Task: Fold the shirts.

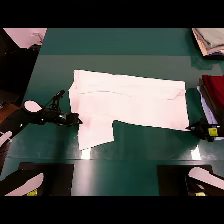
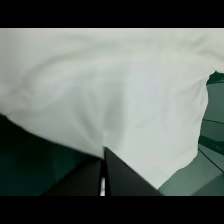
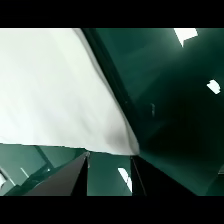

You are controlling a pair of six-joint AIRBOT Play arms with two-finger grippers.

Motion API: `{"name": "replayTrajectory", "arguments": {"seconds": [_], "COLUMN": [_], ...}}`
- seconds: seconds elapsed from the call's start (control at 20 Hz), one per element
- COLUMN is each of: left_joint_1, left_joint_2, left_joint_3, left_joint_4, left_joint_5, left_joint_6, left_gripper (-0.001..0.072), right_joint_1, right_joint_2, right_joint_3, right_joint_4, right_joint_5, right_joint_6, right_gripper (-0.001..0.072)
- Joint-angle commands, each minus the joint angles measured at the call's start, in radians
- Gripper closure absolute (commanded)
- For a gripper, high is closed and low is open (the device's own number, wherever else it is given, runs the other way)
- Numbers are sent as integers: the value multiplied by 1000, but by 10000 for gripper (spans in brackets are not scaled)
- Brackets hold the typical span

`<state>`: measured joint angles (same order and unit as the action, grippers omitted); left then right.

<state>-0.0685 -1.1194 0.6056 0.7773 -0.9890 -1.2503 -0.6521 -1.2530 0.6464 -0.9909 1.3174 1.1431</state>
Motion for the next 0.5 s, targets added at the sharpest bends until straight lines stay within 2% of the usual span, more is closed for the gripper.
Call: {"name": "replayTrajectory", "arguments": {"seconds": [0.0, 0.1, 0.25, 0.35, 0.45], "left_joint_1": [0, 0, 0, 0, 0], "left_joint_2": [1, 1, 1, 10, 78], "left_joint_3": [1, 1, 1, 1, 1], "left_joint_4": [0, 0, 0, 11, 98], "left_joint_5": [2, 5, 7, -17, -58], "left_joint_6": [1, 1, 0, -11, -71], "left_gripper": [682, 681, 682, 684, 684], "right_joint_1": [60, 79, 85, 85, 84], "right_joint_2": [6, 45, 92, 133, 199], "right_joint_3": [-8, -8, -8, -8, -8], "right_joint_4": [4, 3, 3, 0, -8], "right_joint_5": [-103, -141, -145, -127, -80], "right_joint_6": [-7, -5, -5, -7, -6], "right_gripper": [405, 409, 677, 695, 695]}}
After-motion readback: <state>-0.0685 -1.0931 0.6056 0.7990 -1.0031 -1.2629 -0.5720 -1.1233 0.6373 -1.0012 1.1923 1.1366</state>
